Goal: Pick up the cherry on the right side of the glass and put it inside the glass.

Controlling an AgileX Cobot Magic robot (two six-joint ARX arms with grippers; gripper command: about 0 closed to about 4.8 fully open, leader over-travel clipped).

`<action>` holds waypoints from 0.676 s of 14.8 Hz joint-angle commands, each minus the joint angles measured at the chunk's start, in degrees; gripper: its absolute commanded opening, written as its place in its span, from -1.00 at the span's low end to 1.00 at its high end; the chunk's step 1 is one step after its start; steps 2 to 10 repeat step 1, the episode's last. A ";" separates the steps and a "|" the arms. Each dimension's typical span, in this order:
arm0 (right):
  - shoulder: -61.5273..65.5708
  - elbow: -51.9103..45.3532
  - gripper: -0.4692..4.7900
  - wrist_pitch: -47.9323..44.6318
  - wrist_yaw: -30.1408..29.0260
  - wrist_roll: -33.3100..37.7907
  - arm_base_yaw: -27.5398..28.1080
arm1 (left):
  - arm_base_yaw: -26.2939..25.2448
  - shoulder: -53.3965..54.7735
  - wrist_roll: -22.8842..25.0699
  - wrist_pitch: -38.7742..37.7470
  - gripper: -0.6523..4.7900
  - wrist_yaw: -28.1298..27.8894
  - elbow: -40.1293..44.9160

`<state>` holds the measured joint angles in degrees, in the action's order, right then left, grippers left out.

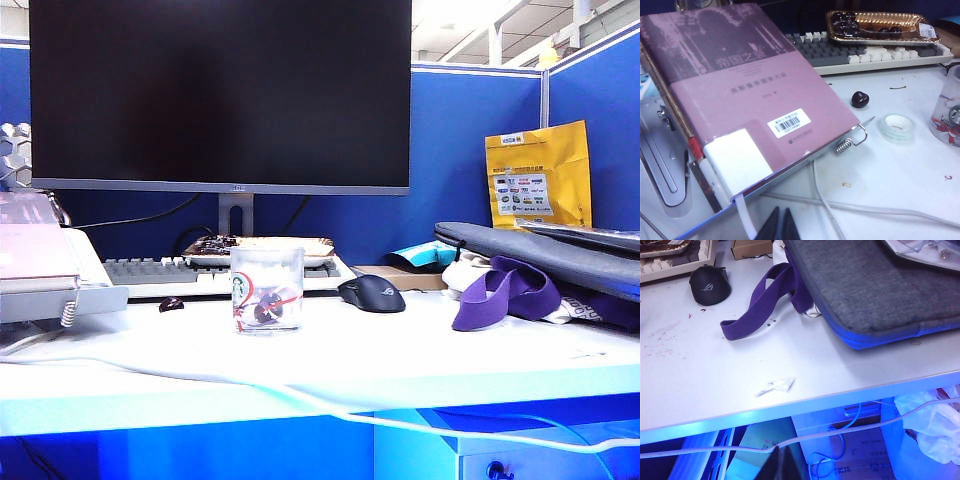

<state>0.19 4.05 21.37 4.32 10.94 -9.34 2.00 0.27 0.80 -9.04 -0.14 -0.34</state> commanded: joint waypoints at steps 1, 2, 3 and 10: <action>-0.02 -0.15 -0.82 0.33 0.04 0.13 0.00 | -0.04 -0.17 0.24 -0.70 -0.78 0.20 0.02; -0.02 -0.15 -0.82 0.33 0.04 0.13 0.00 | -0.04 -0.17 0.24 -0.70 -0.78 0.20 0.02; -0.02 -0.15 -0.82 0.33 0.04 0.13 0.00 | -0.04 -0.17 0.24 -0.70 -0.78 0.20 0.02; -0.02 -0.15 -0.82 0.33 0.04 0.13 0.00 | -0.04 -0.17 0.24 -0.70 -0.78 0.20 0.02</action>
